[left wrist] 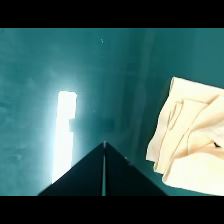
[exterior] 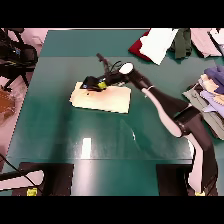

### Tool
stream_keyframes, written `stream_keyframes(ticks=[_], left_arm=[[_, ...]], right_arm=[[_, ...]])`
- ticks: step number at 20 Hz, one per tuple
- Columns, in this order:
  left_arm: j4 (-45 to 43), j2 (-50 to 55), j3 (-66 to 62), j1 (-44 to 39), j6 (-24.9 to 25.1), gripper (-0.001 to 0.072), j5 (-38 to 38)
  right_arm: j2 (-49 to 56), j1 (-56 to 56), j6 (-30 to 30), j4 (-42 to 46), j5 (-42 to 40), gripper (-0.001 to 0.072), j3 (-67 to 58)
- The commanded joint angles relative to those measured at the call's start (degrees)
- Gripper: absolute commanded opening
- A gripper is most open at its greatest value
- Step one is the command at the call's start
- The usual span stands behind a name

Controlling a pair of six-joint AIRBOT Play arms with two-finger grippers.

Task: Fold the shirts.

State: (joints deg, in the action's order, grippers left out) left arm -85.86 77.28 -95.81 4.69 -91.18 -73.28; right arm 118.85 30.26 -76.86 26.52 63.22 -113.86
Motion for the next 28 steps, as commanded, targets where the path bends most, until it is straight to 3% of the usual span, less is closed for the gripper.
stream_keyframes(ticks=[1, 7, 9, 11, 14, 20, 24, 25, 28], left_arm=[[1.4, -0.5, 0.0, 0.2, 1.6, 0.0022, -1.9], [4.8, -0.4, 0.0, 0.2, 2.8, 0.0022, -1.5], [7.4, -0.4, 0.0, 0.2, 3.2, 0.0022, -1.2], [7.9, -0.4, 0.0, 0.2, 3.2, 0.0022, -1.1], [8.3, -0.4, 0.0, 0.2, 3.2, 0.0022, -1.3], [10.1, -0.4, 0.0, 0.2, 3.2, 0.0022, -2.8], [10.1, -0.4, 0.0, 0.2, 3.2, 0.0022, -3.8], [10.1, -0.4, 0.0, 0.2, 3.2, 0.0022, -3.8], [10.1, -0.4, 0.0, 0.2, 3.6, 0.0022, -4.2]], right_arm=[[-8.2, -6.6, -2.0, 8.2, 8.1, 0.0491, 7.5], [-24.4, -19.9, 0.0, 9.6, 6.6, 0.0502, 39.0], [-27.6, -22.0, 1.4, 9.2, 1.0, 0.0683, 48.8], [-28.5, -23.0, 4.1, 7.8, -4.2, 0.0703, 53.7], [-26.6, -22.6, 6.8, 4.5, -8.4, 0.0708, 53.7], [-14.5, -16.0, 6.8, -1.4, -8.5, 0.0706, 40.3], [-7.5, -10.8, 1.8, -1.4, -7.3, 0.0688, 29.9], [-6.4, -10.1, 0.5, -1.3, -7.3, 0.0581, 27.6], [-5.6, -9.3, 0.5, -1.3, -7.1, 0.0047, 21.6]])
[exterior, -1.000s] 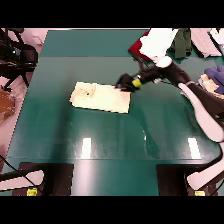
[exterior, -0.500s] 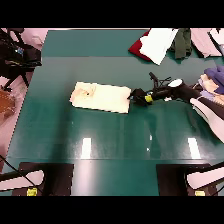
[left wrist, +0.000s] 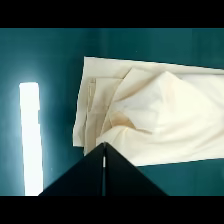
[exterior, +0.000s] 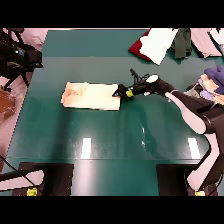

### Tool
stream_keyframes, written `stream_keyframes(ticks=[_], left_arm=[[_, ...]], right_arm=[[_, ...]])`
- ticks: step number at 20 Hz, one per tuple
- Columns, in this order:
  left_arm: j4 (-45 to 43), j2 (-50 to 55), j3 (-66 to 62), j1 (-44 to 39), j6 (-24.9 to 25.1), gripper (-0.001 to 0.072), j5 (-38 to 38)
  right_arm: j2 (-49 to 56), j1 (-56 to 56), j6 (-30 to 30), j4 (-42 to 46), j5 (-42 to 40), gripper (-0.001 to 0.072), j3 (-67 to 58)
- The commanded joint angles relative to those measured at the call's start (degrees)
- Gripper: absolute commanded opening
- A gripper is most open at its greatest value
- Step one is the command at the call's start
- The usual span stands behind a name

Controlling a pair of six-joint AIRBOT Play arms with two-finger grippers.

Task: Fold the shirts.

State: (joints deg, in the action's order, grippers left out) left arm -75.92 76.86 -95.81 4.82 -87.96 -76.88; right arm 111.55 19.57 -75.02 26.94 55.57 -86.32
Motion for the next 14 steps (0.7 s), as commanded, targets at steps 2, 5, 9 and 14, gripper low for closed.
stream_keyframes(ticks=[2, 5, 9, 14], left_arm=[[0.1, 0.0, 0.0, 0.0, 0.6, 0.0022, -0.7], [0.1, 0.0, 0.0, 0.0, 1.0, 0.0022, -0.7], [0.1, 0.0, 0.0, 0.0, 1.0, 0.0023, -0.7], [1.9, 0.0, 0.0, 0.0, 1.0, 0.0022, -0.3]], right_arm=[[1.6, 0.8, -1.9, -1.7, 3.4, 0.0020, -10.9], [-1.5, -3.9, -7.7, 4.1, 9.3, 0.0018, -18.8], [-11.1, -19.4, -19.4, 12.3, 10.9, 0.0017, -28.2], [-22.7, -49.0, -33.0, 12.0, 13.9, 0.0018, -30.1]])
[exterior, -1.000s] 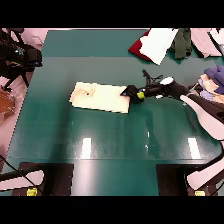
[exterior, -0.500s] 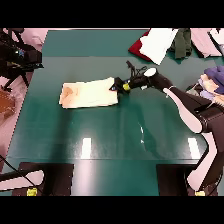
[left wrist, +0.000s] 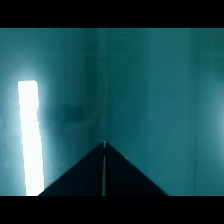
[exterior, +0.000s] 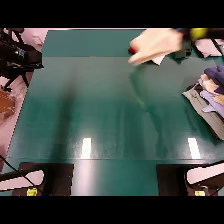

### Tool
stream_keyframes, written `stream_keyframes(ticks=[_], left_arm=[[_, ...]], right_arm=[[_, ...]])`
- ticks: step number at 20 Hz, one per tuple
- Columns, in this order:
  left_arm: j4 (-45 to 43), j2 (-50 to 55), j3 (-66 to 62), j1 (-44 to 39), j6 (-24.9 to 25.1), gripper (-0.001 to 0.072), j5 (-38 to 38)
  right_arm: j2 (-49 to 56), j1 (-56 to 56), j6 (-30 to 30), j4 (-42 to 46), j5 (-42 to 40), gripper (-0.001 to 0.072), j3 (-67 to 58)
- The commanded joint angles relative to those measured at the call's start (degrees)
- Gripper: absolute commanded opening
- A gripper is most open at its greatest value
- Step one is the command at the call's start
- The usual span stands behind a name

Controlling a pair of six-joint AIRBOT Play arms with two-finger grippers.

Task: Fold the shirts.

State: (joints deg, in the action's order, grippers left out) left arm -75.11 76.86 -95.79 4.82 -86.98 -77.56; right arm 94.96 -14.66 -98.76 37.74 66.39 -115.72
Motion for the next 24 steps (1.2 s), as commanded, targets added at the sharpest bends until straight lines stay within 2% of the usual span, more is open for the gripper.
stream_keyframes(ticks=[1, 4, 6, 10, 11, 12, 13, 16, 20, 23, 24], left_arm=[[1.7, 0.0, 0.0, 0.0, 0.0, 0.0022, 0.8], [2.7, 0.0, 0.0, 0.0, 0.0, 0.0022, 3.6], [4.2, 0.0, 0.0, 0.0, 0.0, 0.0022, 5.2], [5.4, 0.0, 0.0, 0.0, 0.0, 0.0022, 4.2], [5.4, 0.0, 0.0, 0.0, 0.0, 0.0022, 3.4], [5.4, 0.0, 0.0, 0.0, 0.1, 0.0022, 2.4], [5.4, 0.0, 0.0, 0.0, 0.1, 0.0023, 1.6], [5.5, 0.0, 0.0, 0.0, 0.3, 0.0023, 0.1], [5.5, 0.0, 0.0, 0.0, 0.0, 0.0023, 1.2], [5.5, 0.0, 0.0, 0.0, 0.0, 0.0023, 2.1], [5.5, 0.0, 0.0, 0.0, 0.0, 0.0023, 2.1]], right_arm=[[-8.4, -20.5, -11.0, 1.0, 6.1, 0.0018, 1.4], [-14.0, -35.5, -12.8, 1.1, 17.2, 0.0018, 8.2], [-17.0, -43.1, -12.3, 5.0, 22.4, 0.0018, 12.9], [-21.2, -52.1, -7.6, 18.7, 26.3, 0.0021, 23.8], [-21.5, -53.7, -6.7, 19.3, 25.6, 0.0051, 26.4], [-21.4, -55.2, -5.8, 18.7, 24.6, 0.0260, 28.7], [-21.1, -56.4, -4.3, 17.1, 24.2, 0.0423, 30.2], [-21.0, -61.8, -0.5, 8.7, 23.1, 0.0439, 29.2], [-21.0, -68.6, -0.5, -1.8, 20.7, 0.0439, 13.3], [-21.0, -66.6, -2.2, -7.1, 17.4, 0.0439, 1.5], [-21.0, -63.8, -2.3, -11.2, 17.0, 0.0439, -0.9]])
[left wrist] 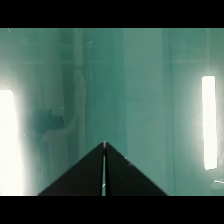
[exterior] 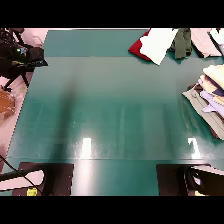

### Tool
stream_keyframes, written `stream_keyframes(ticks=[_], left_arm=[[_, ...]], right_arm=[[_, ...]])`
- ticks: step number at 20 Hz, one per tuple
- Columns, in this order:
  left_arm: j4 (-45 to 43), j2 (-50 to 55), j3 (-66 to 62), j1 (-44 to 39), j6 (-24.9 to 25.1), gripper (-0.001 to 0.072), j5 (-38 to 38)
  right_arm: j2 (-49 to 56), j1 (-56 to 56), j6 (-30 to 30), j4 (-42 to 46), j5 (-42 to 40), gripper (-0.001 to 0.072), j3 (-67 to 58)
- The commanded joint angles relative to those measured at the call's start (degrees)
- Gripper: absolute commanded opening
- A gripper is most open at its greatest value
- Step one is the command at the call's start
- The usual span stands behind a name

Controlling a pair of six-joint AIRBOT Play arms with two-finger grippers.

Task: Fold the shirts.

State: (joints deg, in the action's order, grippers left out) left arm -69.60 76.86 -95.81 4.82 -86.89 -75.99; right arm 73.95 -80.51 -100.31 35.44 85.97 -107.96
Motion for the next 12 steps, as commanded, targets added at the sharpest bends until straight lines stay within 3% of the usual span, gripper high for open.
stream_keyframes(ticks=[1, 3, 5, 6, 7, 9, 10, 12], left_arm=[[0.0, 0.0, 0.0, 0.0, -0.1, 0.0023, 0.6], [0.0, 0.0, 0.0, 0.0, -0.1, 0.0023, 0.5], [0.0, 0.0, 0.0, 0.0, -0.1, 0.0023, 0.5], [0.0, 0.0, 0.0, 0.0, -0.1, 0.0023, 0.6], [0.0, 0.0, 0.0, 0.0, -0.1, 0.0023, 0.5], [0.0, 0.0, 0.0, 0.0, -0.1, 0.0023, 0.5], [0.0, 0.0, 0.0, 0.0, -0.1, 0.0023, 0.5], [0.0, 0.0, 0.0, 0.0, -0.1, 0.0023, 0.5]], right_arm=[[0.0, 5.6, -0.7, -14.0, -2.9, 0.0438, -10.2], [-1.2, 17.5, -0.2, -25.3, -5.0, 0.0437, -10.0], [-5.0, 37.3, 5.2, -27.5, -7.4, 0.0436, -5.6], [-6.8, 49.7, 8.5, -23.4, -7.2, 0.0395, -3.0], [-8.3, 62.4, 11.1, -17.9, -6.8, 0.0238, 0.0], [-10.3, 84.0, 16.1, -10.8, -7.7, 0.0057, 7.0], [-10.8, 91.4, 19.3, -8.9, -9.2, 0.0021, 9.9], [-11.7, 99.7, 21.6, -3.1, -13.3, 0.0021, 13.6]])
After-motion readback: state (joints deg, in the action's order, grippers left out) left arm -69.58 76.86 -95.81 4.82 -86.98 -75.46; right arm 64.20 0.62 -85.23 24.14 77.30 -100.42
